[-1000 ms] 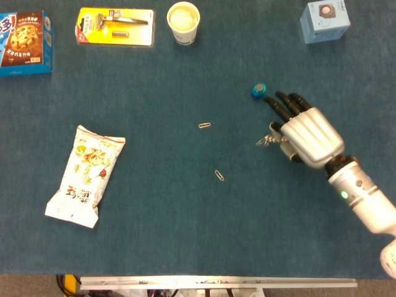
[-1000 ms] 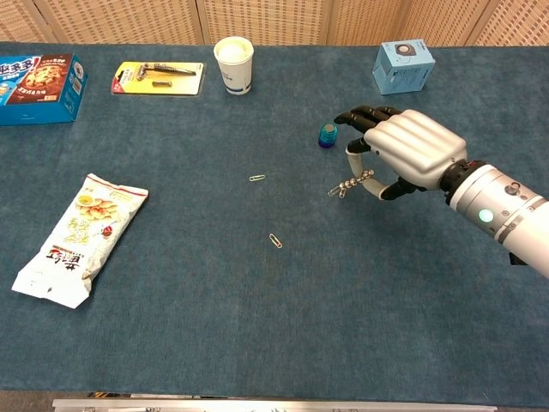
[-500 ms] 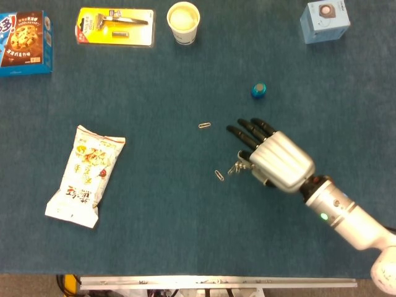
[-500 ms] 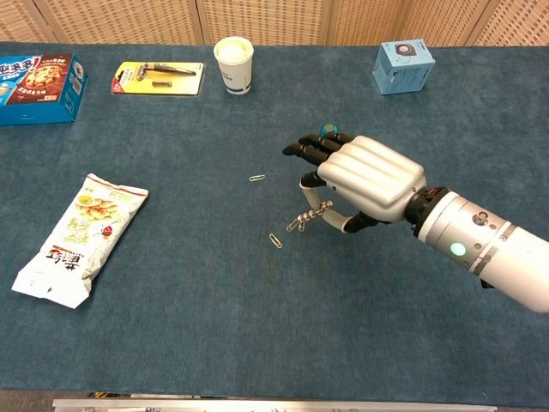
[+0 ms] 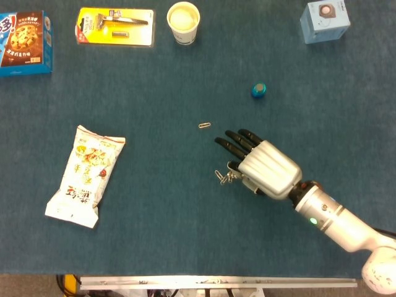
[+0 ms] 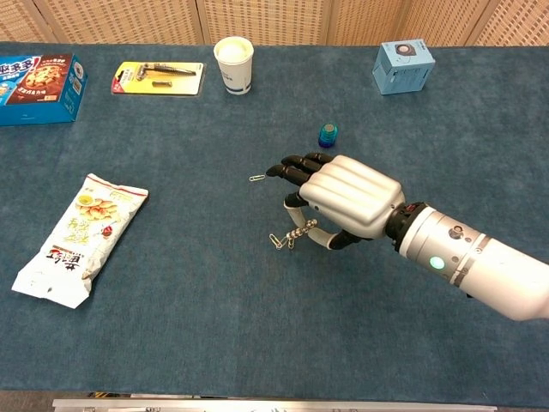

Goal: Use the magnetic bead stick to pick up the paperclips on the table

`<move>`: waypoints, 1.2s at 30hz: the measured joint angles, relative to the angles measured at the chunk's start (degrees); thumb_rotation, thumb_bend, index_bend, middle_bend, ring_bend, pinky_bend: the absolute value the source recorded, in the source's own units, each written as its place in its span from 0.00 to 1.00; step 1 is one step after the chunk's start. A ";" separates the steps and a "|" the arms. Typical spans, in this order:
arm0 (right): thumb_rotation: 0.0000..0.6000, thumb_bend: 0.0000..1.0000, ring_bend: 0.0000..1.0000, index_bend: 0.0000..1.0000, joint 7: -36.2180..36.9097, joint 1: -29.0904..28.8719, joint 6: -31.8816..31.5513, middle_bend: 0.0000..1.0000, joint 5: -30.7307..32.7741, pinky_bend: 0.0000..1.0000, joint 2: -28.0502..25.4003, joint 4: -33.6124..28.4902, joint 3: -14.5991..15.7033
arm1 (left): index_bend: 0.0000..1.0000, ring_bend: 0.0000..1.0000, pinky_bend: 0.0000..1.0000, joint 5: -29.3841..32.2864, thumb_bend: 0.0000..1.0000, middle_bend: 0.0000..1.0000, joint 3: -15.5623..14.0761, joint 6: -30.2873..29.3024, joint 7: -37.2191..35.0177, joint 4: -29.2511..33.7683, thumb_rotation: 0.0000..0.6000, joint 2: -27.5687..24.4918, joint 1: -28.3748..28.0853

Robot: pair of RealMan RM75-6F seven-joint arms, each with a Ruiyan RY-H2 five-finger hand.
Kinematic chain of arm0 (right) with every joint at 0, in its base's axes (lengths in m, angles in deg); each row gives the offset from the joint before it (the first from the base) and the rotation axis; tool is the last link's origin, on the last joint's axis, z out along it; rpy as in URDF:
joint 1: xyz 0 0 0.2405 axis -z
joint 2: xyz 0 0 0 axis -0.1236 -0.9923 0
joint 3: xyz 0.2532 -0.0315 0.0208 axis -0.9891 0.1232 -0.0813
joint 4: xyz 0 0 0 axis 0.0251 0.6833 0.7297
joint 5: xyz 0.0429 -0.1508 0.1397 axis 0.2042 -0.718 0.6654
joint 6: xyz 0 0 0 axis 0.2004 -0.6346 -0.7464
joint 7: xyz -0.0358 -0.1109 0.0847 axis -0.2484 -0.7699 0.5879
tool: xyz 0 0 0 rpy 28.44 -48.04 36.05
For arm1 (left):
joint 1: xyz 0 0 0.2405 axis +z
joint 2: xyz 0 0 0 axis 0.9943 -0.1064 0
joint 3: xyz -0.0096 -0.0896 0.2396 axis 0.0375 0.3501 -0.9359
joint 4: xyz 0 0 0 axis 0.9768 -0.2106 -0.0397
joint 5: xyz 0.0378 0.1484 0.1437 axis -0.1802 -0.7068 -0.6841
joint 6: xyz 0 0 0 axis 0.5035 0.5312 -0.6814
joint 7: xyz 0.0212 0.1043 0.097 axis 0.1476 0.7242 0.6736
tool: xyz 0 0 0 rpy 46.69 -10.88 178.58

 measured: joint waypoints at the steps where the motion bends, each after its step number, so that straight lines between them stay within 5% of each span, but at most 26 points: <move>1: 1.00 0.36 0.02 0.57 0.06 -0.03 0.09 0.10 0.03 0.14 0.13 0.14 -0.03 | 0.54 0.34 0.44 0.00 0.10 0.47 0.01 -0.04 0.01 0.03 1.00 -0.02 0.04; 26: 1.00 0.36 0.02 0.57 1.93 -1.49 2.41 0.10 1.15 0.14 3.14 3.03 -1.30 | 0.54 0.34 0.44 0.06 0.10 0.47 0.05 -1.46 -0.02 0.55 1.00 -0.54 1.52; 36: 1.00 0.36 0.02 0.57 2.49 -2.28 1.91 0.10 2.78 0.14 3.23 3.36 -4.05 | 0.54 0.34 0.44 -0.02 0.10 0.47 0.02 -1.30 0.07 0.71 1.00 -0.69 1.65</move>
